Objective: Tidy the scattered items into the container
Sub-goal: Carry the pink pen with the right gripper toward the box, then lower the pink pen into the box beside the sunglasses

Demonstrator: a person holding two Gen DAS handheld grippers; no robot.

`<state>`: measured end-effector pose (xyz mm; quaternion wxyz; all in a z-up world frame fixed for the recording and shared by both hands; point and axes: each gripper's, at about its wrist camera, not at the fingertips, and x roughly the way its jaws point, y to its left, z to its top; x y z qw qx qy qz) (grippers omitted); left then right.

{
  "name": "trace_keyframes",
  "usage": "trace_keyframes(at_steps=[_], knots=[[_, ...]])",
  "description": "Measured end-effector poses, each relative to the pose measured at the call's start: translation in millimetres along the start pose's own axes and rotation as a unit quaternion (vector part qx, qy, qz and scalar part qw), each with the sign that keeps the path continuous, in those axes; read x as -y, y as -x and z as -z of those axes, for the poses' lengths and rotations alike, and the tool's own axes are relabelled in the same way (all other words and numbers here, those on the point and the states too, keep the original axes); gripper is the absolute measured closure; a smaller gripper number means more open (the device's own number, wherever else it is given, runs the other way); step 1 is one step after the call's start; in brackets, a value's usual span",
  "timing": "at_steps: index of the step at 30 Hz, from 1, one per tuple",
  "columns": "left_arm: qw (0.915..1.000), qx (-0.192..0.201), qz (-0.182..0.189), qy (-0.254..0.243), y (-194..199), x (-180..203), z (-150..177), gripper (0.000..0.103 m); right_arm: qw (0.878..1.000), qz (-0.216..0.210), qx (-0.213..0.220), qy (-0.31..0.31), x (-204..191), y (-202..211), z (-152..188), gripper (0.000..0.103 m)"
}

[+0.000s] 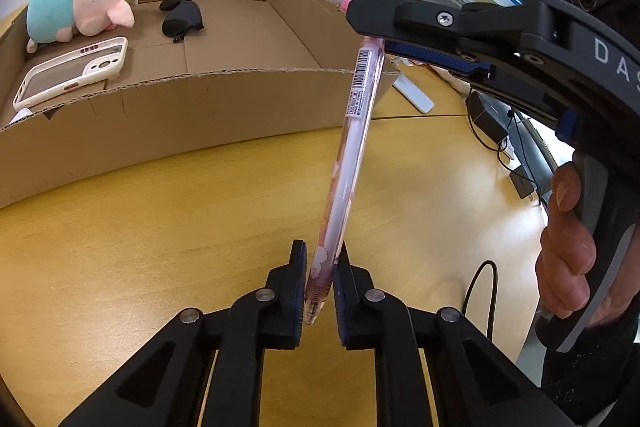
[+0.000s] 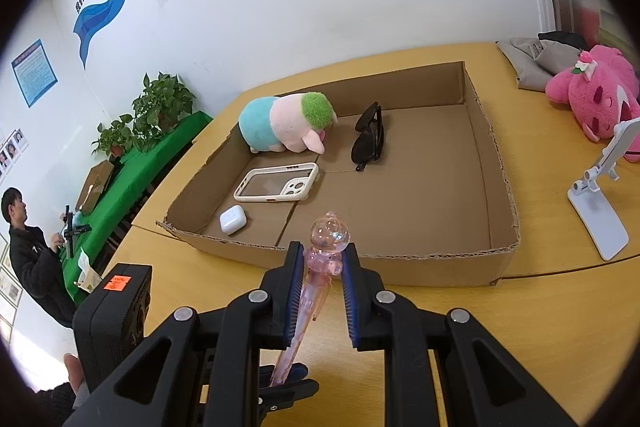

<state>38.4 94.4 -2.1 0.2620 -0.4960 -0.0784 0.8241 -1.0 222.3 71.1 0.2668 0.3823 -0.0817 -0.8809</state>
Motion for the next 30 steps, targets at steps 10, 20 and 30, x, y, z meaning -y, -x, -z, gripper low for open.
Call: trace_keyframes(at_steps=[10, 20, 30], knots=[[0.9998, -0.005, -0.002, -0.017, -1.4, 9.7, -0.4, 0.093, 1.000, -0.003, -0.001, 0.000, 0.9, -2.4, -2.7, 0.085], [0.9999, 0.009, -0.008, -0.010, 16.4, 1.8, -38.4, 0.094, 0.999, -0.037, 0.009, -0.017, -6.4, -13.5, -42.4, 0.085], [0.9996, 0.020, -0.020, -0.005, 33.4, -18.7, -122.2, 0.094, 0.997, -0.056, -0.003, -0.048, 9.6, -47.8, -131.2, 0.085]])
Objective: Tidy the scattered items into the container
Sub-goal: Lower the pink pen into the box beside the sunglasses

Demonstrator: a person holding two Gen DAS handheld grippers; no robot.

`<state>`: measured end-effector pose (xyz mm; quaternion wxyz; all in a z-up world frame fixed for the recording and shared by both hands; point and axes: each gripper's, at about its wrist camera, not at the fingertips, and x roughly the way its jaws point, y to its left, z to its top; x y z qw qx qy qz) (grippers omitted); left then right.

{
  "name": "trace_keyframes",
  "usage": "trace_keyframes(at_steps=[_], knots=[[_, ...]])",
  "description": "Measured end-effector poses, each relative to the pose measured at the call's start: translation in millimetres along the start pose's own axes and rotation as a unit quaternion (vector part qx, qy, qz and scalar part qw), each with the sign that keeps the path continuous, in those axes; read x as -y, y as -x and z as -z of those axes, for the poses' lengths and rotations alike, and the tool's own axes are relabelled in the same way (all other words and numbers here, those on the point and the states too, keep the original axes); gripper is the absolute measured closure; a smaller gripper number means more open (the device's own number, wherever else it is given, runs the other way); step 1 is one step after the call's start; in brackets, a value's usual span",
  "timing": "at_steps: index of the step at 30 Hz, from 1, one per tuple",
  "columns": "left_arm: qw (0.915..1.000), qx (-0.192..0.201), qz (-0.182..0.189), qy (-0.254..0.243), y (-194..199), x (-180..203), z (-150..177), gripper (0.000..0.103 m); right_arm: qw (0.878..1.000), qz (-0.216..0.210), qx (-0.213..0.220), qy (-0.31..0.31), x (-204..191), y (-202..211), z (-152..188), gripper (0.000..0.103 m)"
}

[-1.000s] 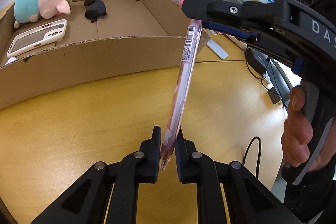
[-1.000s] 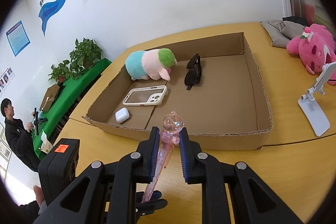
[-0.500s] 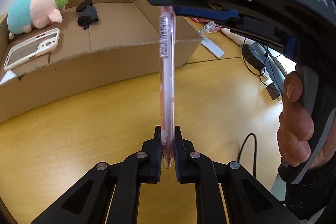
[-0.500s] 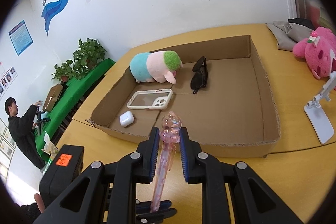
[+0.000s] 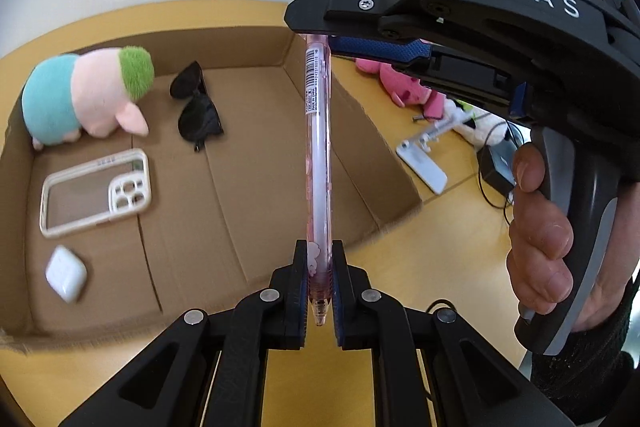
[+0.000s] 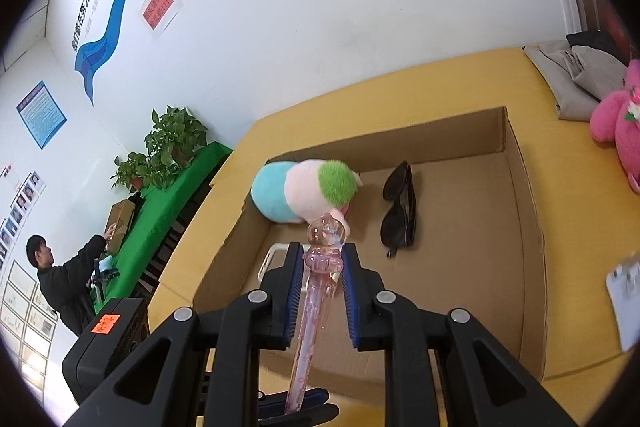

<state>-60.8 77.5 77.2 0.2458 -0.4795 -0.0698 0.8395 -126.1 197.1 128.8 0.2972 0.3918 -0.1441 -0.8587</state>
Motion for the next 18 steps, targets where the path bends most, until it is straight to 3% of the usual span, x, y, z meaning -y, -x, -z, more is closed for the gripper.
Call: trace_keyframes(at_steps=[9, 18], knots=[[0.9990, -0.037, 0.011, 0.022, -42.2, -28.0, -80.3, 0.094, 0.998, 0.044, -0.038, -0.023, 34.3, -55.9, -69.6, 0.085], [0.9902, -0.121, 0.003, 0.070, -124.7, -59.8, -100.9, 0.094, 0.987, 0.098, -0.115, -0.048, 90.3, -143.8, -72.2, 0.085]])
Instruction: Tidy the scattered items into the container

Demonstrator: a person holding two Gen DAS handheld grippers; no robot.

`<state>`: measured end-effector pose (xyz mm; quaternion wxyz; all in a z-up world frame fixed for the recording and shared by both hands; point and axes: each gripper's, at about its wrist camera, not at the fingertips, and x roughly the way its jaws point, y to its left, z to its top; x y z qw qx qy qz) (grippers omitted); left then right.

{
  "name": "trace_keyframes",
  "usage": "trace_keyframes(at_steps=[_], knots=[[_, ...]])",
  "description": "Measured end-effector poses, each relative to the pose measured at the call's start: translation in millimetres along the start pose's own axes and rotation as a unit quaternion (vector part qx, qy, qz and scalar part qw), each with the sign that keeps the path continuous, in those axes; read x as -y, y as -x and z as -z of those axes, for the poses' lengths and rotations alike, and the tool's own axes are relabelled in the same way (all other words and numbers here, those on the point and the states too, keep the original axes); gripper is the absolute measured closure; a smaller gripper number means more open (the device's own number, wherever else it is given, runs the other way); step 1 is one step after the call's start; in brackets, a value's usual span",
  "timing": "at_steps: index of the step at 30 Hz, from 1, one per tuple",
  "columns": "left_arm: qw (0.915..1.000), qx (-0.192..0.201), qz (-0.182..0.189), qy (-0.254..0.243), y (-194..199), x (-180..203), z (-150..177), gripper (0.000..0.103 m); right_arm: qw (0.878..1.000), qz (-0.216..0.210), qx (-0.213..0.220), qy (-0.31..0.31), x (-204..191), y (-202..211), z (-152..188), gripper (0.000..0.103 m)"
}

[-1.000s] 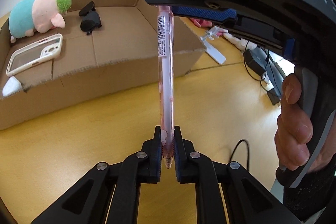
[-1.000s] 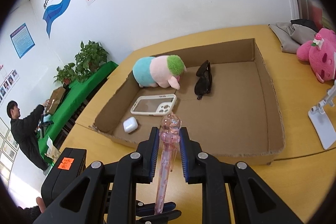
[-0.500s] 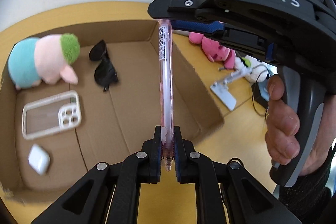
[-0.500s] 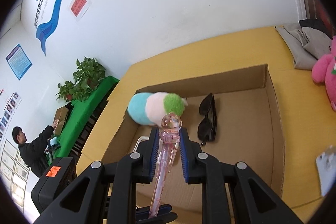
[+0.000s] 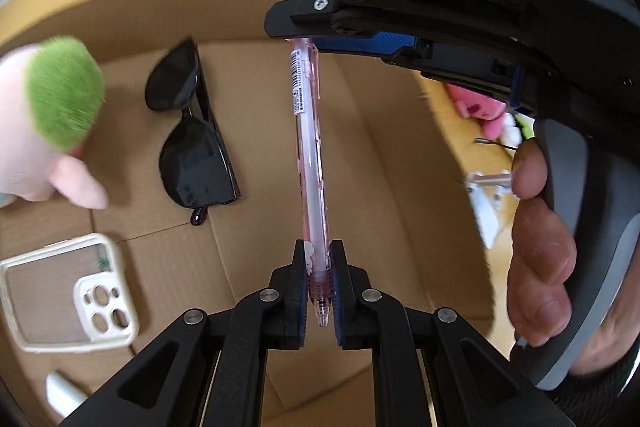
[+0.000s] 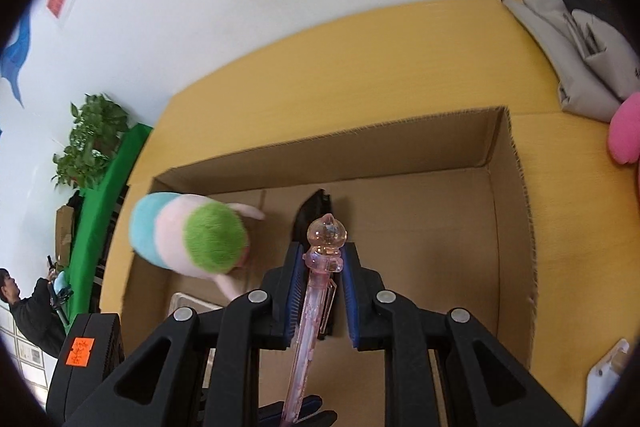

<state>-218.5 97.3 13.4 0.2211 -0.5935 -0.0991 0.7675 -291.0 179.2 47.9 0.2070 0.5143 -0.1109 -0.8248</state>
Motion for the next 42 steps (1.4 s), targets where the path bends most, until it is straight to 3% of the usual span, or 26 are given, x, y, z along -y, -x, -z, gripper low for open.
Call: trace_keyframes(at_steps=[10, 19, 20, 21, 23, 25, 27, 29, 31, 34, 36, 39, 42], knots=[[0.9971, -0.057, 0.006, 0.050, -45.7, -19.4, -19.3, 0.094, 0.998, 0.013, -0.047, -0.032, 35.1, -63.5, -3.4, 0.085], [0.9969, -0.059, 0.005, 0.052, -45.9, -12.9, -13.8, 0.092, 0.998, 0.019, -0.060, -0.022, 40.3, -80.3, 6.0, 0.082], [0.9970, -0.056, 0.006, 0.054, -44.7, -12.3, -12.3, 0.086, 0.998, 0.014, -0.059, -0.020, 40.0, -80.5, 4.9, 0.082], [0.9973, -0.049, 0.005, 0.054, -42.1, -10.9, -10.5, 0.073, 0.998, 0.011, -0.054, -0.020, 36.5, -79.2, 3.6, 0.082], [0.9981, -0.034, -0.005, 0.052, -33.0, -7.7, -5.4, 0.062, 0.999, 0.008, -0.043, -0.017, 33.8, -68.1, 2.3, 0.079], [0.9989, -0.018, 0.000, 0.043, -19.1, -1.1, 2.9, 0.052, 1.000, 0.000, -0.024, -0.013, 29.1, -49.0, 2.4, 0.068], [0.9995, 0.005, -0.011, 0.028, -1.7, 7.8, 13.9, 0.034, 1.000, -0.002, 0.002, -0.003, 24.9, -25.2, 5.0, 0.061], [0.9991, 0.032, -0.026, 0.012, 17.3, 17.0, 28.0, 0.027, 1.000, -0.013, 0.025, 0.001, 21.4, 1.5, 13.5, 0.055], [0.9962, 0.072, -0.047, -0.012, 41.5, 27.5, 49.4, 0.022, 0.999, -0.026, 0.045, 0.002, 17.6, 29.2, 29.7, 0.041], [0.9838, 0.141, -0.097, -0.053, 76.7, 38.4, 91.9, 0.017, 0.996, -0.026, 0.081, 0.010, 10.0, 73.6, 72.1, 0.028], [0.9727, 0.181, -0.129, -0.068, 93.0, 31.4, 115.2, 0.009, 0.994, -0.025, 0.103, 0.020, 5.5, 92.2, 100.5, 0.027], [0.9540, 0.233, -0.182, -0.053, 111.6, 3.0, 147.0, 0.001, 0.992, 0.005, 0.126, 0.027, 1.8, 104.7, 133.0, 0.027], [0.9483, 0.251, -0.192, -0.032, 121.4, -7.0, 163.3, 0.001, 0.989, 0.039, 0.137, 0.032, -2.0, 104.1, 162.9, 0.027]])
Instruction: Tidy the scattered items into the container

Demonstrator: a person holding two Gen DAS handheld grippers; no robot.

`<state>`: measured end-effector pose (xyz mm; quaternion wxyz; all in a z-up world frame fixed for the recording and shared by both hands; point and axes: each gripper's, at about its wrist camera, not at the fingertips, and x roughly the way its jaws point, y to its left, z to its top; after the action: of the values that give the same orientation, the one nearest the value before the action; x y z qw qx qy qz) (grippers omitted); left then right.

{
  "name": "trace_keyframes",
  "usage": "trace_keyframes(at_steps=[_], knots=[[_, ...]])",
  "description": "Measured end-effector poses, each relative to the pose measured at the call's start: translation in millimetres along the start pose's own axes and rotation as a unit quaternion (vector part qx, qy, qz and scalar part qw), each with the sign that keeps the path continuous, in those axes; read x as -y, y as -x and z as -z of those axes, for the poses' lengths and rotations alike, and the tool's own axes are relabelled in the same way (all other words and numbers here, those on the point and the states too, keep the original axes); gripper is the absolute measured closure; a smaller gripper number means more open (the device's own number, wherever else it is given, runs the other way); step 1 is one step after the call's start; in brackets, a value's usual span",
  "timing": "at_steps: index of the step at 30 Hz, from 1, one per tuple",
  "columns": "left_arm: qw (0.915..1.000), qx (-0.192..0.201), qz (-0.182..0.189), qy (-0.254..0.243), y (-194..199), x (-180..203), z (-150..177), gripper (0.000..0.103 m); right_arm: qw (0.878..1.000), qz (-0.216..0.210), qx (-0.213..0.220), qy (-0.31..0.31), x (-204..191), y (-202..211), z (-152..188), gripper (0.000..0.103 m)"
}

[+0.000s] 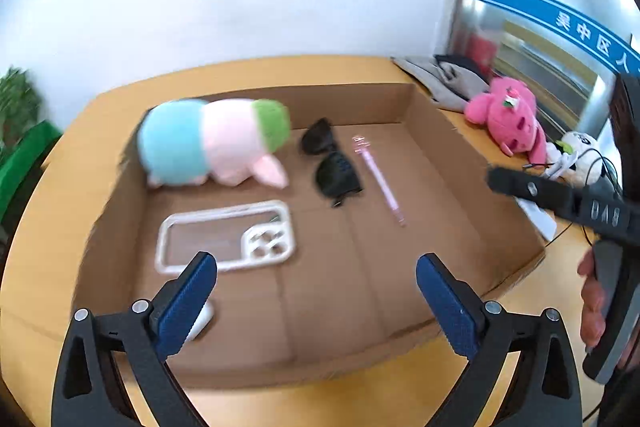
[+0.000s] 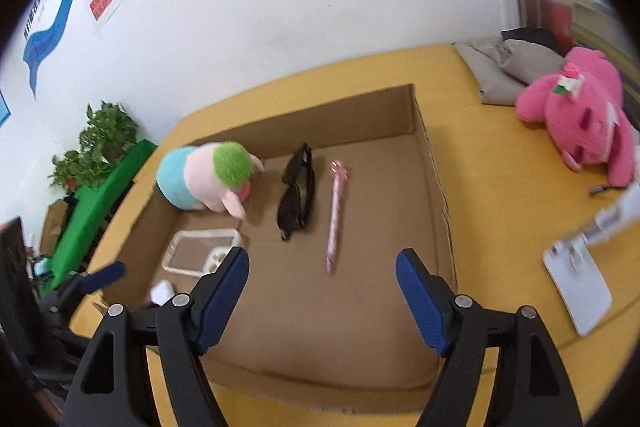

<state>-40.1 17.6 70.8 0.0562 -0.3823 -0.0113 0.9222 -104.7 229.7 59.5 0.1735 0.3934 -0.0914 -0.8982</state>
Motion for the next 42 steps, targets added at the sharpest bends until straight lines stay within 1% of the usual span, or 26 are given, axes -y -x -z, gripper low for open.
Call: trace_keyframes(at_steps=[2, 3, 5, 7, 9, 11, 13, 14, 15, 17, 22, 24, 27, 29, 42], knots=[[0.9997, 0.009, -0.017, 0.016, 12.0, -16.5, 11.7, 0.001, 1.000, 0.020, 0.013, 0.017, -7.1, 0.2, 18.6, 0.027], [0.9993, 0.016, -0.026, 0.023, 9.2, -28.5, 19.1, 0.001, 0.999, 0.031, 0.019, 0.026, -12.3, 2.3, 27.3, 0.027], [0.9979, 0.030, -0.047, 0.034, 2.8, -37.5, 26.5, 0.001, 0.998, 0.047, 0.023, 0.045, -24.5, -1.8, 44.8, 0.027], [0.9964, 0.036, -0.070, 0.030, -4.2, -43.8, 32.4, 0.001, 0.996, 0.053, 0.025, 0.069, -38.3, -6.7, 58.4, 0.027], [0.9961, 0.029, -0.079, 0.028, -12.8, -47.4, 37.3, 0.001, 0.994, 0.063, 0.030, 0.088, -48.6, -12.3, 72.6, 0.027], [0.9959, 0.028, -0.080, 0.031, -21.2, -52.1, 46.3, 0.001, 0.993, 0.067, 0.036, 0.090, -52.9, -18.7, 82.8, 0.027], [0.9960, 0.029, -0.080, 0.030, -30.7, -51.8, 53.3, 0.001, 0.991, 0.084, 0.049, 0.094, -56.1, -23.0, 89.5, 0.026], [0.9957, 0.038, -0.078, 0.032, -31.3, -52.6, 56.8, 0.001, 0.990, 0.089, 0.061, 0.093, -57.5, -23.2, 90.4, 0.026], [0.9946, 0.059, -0.079, 0.032, -29.0, -51.9, 59.4, 0.001, 0.989, 0.090, 0.065, 0.093, -58.5, -23.9, 90.9, 0.024], [0.9919, 0.088, -0.090, 0.019, -25.4, -48.8, 62.8, 0.001, 0.987, 0.104, 0.080, 0.097, -61.3, -25.7, 93.2, 0.022], [0.9856, 0.138, -0.096, 0.019, -23.5, -46.5, 70.7, 0.000, 0.981, 0.112, 0.119, 0.102, -62.2, -24.3, 100.4, 0.020], [0.9836, 0.150, -0.098, 0.020, -21.4, -45.5, 73.3, 0.000, 0.979, 0.111, 0.132, 0.106, -62.0, -22.3, 103.7, 0.020], [0.9840, 0.150, -0.094, 0.018, -21.4, -45.1, 72.9, 0.000, 0.978, 0.110, 0.143, 0.107, -61.9, -20.0, 106.3, 0.020], [0.9851, 0.147, -0.087, 0.018, -22.1, -44.7, 72.2, 0.000, 0.978, 0.110, 0.143, 0.106, -61.7, -19.7, 106.1, 0.020], [0.9851, 0.147, -0.087, 0.021, -21.8, -42.8, 72.6, 0.000, 0.978, 0.115, 0.143, 0.104, -61.3, -19.7, 104.7, 0.017]])
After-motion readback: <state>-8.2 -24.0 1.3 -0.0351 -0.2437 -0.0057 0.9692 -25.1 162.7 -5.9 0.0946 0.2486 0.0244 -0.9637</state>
